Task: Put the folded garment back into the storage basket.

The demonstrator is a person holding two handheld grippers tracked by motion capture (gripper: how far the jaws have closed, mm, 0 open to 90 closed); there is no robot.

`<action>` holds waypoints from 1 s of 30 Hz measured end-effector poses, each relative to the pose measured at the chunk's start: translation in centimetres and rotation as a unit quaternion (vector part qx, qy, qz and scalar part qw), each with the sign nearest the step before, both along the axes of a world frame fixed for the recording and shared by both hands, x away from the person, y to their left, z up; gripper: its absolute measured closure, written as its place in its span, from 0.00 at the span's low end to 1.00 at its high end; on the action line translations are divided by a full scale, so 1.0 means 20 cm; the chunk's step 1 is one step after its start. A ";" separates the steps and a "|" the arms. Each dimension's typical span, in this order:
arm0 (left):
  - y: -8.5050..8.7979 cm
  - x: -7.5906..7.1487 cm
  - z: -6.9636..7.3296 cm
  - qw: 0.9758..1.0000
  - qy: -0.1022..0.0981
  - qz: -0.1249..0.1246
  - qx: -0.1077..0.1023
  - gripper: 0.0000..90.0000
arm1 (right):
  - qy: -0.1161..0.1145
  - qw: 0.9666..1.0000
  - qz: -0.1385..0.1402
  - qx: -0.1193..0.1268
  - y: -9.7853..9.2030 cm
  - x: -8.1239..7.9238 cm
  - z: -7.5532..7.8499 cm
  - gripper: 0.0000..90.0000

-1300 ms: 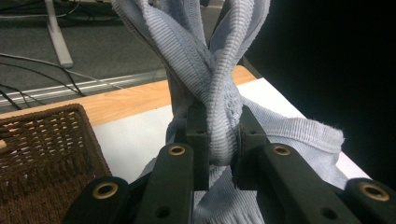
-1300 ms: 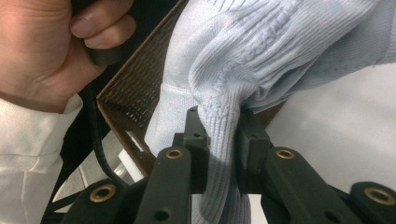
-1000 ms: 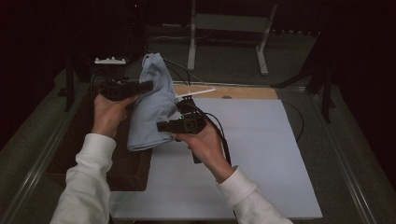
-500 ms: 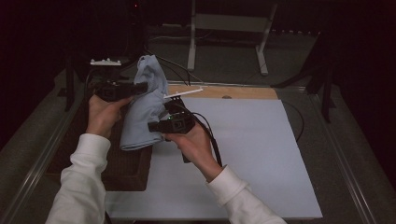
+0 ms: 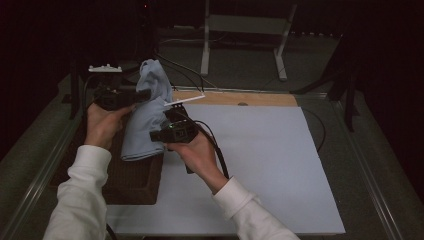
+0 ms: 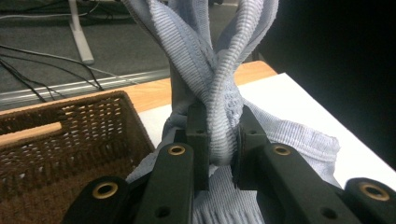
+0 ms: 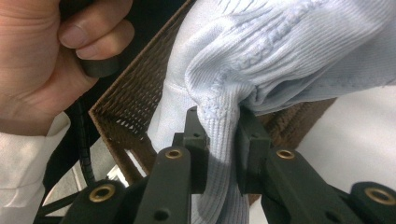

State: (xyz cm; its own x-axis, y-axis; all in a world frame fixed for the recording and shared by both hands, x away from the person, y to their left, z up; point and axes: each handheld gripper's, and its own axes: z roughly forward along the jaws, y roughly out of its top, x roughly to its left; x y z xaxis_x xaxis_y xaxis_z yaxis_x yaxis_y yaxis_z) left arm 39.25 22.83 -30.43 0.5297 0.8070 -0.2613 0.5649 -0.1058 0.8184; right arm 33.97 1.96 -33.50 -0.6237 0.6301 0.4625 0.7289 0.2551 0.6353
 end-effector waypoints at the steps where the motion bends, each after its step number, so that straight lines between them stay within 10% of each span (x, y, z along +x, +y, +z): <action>1: 0.00 0.00 0.00 1.000 0.000 0.000 0.002 0.89 | 0.001 1.000 0.000 0.000 0.01 0.00 0.00 0.86; 30: 0.15 -0.03 -0.10 0.999 0.005 0.029 0.034 0.89 | 0.012 1.000 0.015 -0.004 0.22 0.01 -0.13 0.86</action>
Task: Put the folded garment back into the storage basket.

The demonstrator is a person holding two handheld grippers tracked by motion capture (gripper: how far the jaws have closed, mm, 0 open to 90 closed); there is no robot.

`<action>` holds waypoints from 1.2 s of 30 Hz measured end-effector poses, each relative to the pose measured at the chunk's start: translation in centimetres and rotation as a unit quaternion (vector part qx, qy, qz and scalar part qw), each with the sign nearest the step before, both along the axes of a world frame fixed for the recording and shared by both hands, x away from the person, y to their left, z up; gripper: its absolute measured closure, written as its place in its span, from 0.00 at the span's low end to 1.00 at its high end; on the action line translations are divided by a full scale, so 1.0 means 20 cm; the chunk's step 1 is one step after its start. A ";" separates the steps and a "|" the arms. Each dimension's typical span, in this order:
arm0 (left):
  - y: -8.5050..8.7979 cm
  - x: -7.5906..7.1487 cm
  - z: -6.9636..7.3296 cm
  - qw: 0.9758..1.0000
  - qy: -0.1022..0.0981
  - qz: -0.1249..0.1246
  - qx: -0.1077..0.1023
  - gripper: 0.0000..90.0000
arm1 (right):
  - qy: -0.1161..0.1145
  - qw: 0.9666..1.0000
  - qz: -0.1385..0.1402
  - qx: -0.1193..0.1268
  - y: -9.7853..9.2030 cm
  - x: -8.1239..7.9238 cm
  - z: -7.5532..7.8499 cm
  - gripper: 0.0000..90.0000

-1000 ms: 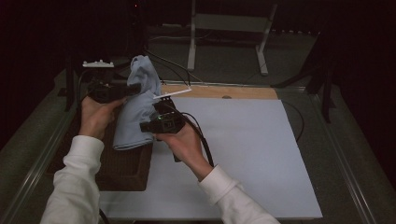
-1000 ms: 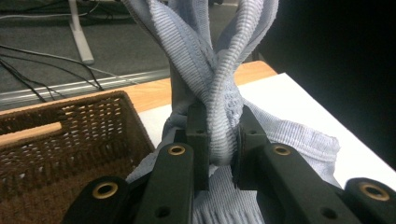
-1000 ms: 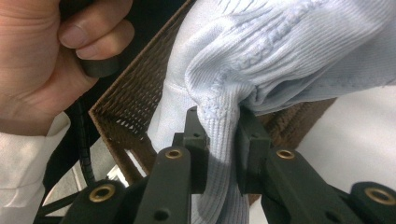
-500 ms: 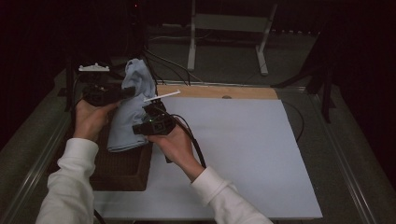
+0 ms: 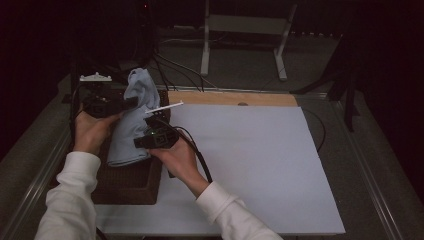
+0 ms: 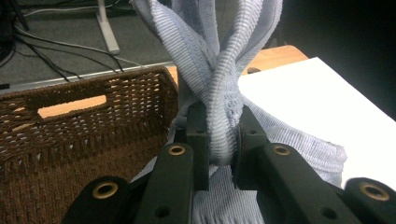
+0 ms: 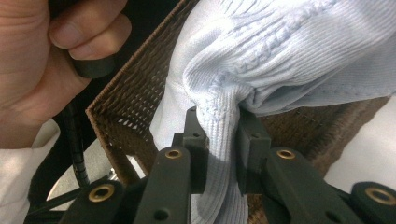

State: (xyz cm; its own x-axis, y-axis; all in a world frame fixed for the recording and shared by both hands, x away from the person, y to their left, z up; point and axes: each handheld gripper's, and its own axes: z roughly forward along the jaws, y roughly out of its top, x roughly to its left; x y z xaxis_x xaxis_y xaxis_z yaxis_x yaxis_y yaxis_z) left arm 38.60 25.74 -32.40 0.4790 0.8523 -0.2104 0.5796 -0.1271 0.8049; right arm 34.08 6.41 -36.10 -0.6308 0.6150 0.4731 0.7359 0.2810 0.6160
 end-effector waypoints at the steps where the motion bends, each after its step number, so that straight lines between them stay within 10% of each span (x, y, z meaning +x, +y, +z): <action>1: 0.01 0.00 0.00 1.000 0.000 0.001 -0.002 0.89 | 0.000 1.000 0.000 0.000 0.01 0.00 0.00 0.86; 36: 0.18 -0.03 -0.10 0.999 0.007 0.044 -0.030 0.89 | -0.004 0.999 -0.008 -0.039 0.18 0.03 -0.14 0.86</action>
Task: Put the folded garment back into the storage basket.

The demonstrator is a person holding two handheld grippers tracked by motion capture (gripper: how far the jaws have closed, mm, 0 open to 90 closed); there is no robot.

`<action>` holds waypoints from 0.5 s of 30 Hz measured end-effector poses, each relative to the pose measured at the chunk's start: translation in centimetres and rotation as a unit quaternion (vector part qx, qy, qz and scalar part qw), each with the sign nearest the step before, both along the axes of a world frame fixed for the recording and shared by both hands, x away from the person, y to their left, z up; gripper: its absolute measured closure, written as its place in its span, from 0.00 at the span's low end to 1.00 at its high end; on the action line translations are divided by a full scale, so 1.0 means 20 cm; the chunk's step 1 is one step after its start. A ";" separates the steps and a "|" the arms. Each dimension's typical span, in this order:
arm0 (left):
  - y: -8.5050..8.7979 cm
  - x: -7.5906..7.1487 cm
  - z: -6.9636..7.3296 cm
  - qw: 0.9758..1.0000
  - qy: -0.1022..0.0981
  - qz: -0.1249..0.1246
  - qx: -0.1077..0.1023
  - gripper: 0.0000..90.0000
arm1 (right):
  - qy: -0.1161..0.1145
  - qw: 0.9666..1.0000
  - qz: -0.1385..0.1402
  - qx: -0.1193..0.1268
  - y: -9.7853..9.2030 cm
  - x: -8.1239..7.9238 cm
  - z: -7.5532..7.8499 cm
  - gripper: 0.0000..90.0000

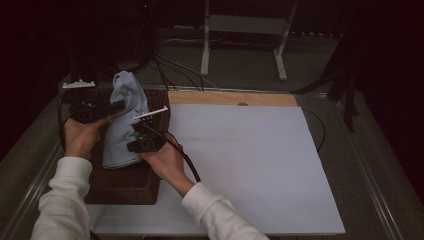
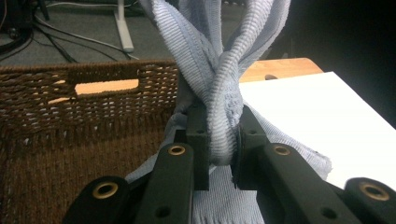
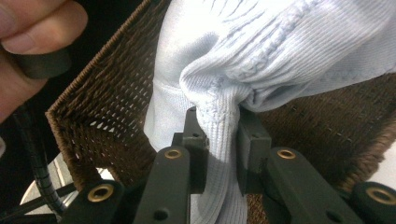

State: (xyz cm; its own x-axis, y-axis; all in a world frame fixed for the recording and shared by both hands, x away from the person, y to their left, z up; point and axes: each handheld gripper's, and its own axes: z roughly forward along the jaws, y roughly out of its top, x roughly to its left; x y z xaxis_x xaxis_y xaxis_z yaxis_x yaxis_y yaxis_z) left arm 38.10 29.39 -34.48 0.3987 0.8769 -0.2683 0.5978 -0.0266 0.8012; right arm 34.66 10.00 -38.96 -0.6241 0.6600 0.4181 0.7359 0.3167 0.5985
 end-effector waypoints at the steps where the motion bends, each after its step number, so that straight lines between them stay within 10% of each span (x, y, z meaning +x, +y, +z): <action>1: 0.00 0.00 0.00 1.000 0.001 0.000 0.000 0.89 | -0.002 1.000 0.002 0.001 0.00 0.00 0.00 0.86; 15: 0.06 -0.03 -0.04 1.000 0.009 0.002 0.005 0.89 | -0.002 1.000 0.016 -0.012 0.06 -0.03 -0.04 0.86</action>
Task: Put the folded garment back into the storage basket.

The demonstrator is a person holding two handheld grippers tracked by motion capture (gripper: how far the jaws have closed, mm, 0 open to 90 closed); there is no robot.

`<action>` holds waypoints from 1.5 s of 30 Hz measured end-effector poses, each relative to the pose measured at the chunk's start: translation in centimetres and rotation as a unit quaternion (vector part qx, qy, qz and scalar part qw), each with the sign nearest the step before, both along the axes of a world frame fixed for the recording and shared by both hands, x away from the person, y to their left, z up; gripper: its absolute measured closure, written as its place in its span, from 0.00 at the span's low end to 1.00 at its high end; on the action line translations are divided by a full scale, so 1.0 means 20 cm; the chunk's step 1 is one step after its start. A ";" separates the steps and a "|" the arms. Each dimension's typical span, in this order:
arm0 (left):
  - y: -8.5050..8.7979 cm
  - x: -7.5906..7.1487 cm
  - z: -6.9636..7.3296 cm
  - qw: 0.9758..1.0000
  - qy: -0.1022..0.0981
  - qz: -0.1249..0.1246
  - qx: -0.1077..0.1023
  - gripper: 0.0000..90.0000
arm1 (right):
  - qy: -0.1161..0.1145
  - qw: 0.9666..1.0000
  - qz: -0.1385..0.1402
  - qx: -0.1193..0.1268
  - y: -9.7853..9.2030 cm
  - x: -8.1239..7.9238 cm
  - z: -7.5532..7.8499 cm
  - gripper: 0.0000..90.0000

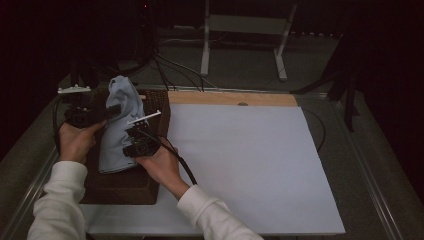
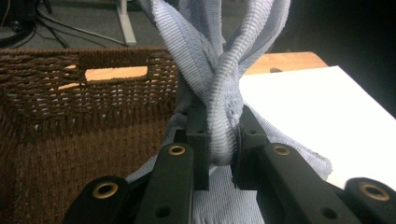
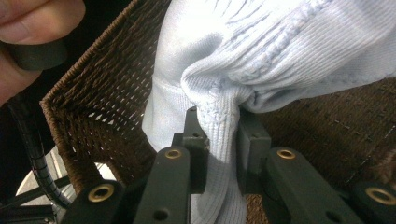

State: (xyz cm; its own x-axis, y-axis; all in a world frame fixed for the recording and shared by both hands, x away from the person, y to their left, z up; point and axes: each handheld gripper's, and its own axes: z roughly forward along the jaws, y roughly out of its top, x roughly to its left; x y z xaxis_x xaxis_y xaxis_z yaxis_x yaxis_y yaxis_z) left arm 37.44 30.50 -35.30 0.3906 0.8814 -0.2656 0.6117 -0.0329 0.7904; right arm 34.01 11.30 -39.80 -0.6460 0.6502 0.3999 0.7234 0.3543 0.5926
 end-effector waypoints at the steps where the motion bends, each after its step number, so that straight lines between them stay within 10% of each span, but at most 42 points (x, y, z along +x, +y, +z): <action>1: 0.00 0.00 0.00 1.000 0.001 0.000 0.000 0.89 | 0.000 1.000 0.000 0.000 0.00 0.00 0.00 0.86; 45: 0.13 -0.03 -0.11 1.000 0.025 0.006 0.006 0.89 | 0.002 0.998 0.041 -0.053 0.17 -0.06 -0.10 0.85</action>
